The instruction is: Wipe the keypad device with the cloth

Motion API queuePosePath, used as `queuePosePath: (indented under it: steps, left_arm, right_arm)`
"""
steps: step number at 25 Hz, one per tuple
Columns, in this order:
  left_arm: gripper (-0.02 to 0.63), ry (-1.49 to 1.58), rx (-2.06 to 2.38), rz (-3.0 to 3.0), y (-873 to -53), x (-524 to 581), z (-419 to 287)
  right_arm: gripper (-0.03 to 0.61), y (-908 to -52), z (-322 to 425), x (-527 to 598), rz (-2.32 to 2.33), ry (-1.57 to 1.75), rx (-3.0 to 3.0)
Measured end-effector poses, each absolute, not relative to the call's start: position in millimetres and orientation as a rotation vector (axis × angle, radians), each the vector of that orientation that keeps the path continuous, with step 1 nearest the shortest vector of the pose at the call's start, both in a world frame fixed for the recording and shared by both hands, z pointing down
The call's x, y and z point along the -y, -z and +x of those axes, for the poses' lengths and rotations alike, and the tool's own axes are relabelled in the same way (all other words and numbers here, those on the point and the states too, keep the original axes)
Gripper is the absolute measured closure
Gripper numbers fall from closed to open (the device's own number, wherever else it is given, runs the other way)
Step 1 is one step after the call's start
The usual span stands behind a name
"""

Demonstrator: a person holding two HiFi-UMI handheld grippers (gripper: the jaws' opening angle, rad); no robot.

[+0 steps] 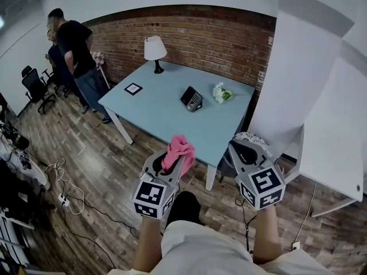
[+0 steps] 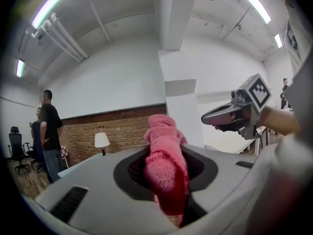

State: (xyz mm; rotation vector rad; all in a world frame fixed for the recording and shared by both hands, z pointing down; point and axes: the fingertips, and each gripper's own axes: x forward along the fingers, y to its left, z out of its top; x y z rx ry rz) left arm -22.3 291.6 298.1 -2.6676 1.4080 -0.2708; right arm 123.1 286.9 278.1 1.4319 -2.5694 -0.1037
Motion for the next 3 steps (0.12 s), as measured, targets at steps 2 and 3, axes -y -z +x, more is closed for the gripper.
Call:
queuePosePath:
  steps: [2, 3]
  left_arm:
    - [0.462, 0.268, -1.407, -2.666, -295.6, -291.1, -21.5]
    - [0.462, 0.265, -1.407, -2.664, -294.0, -290.8, -21.2]
  right_arm:
    - [0.574, -277.4, 123.1, -285.3, 1.433, 0.112, 2.555]
    - [0.574, -276.9, 123.0, -284.4, 1.432, 0.117, 2.548]
